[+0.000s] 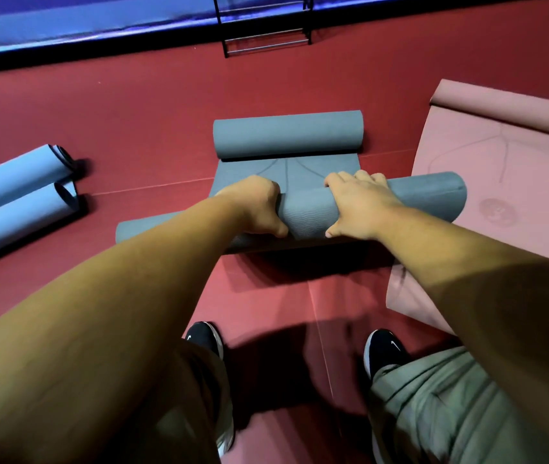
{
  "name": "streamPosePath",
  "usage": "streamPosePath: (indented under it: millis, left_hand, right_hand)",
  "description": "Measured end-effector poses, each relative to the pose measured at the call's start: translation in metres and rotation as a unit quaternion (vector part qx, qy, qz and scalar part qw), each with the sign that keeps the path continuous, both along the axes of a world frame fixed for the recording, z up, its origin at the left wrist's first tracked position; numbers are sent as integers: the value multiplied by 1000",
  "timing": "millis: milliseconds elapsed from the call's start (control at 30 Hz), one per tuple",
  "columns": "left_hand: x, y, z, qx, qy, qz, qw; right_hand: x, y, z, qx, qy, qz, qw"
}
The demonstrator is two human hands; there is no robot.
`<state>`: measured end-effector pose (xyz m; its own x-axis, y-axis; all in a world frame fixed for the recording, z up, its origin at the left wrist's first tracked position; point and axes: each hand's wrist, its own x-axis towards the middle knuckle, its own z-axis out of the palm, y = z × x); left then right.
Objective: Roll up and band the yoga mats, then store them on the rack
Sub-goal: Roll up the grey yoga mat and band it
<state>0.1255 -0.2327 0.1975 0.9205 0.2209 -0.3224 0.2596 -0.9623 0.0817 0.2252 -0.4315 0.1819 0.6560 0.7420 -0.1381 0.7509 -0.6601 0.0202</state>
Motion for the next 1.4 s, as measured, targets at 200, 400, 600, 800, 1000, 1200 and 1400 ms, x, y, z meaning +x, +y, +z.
streamPosePath:
  millis: [200,400,600,800,1000,1200,1400]
  left_hand:
    - [-9,-12,-8,102,-27,-62,992]
    - [-7,-17,-9,120,-73,-80,987]
    - [-2,-3,-2,29,-36,-19,999]
    - [0,3,-3,0,-4,0,1000]
    - [-8,-5,-7,94,-24,-70,993]
    - [-8,-12,-7,101,-66,-78,990]
    - [-3,-6,-1,38,-37,-49,997]
  right_hand:
    - [-1,2,11,-25,71,-24,997]
    - [-5,-1,16,-23,128,-45,991]
    - [-7,0,6,-23,29,-1,999]
    - [-5,3,6,18,-11,16,1000]
    - [-5,5,13,-11,71,-17,997]
    - [-6,0,17,-8,130,-44,991]
    - [-10,0,7,-22,74,2,997]
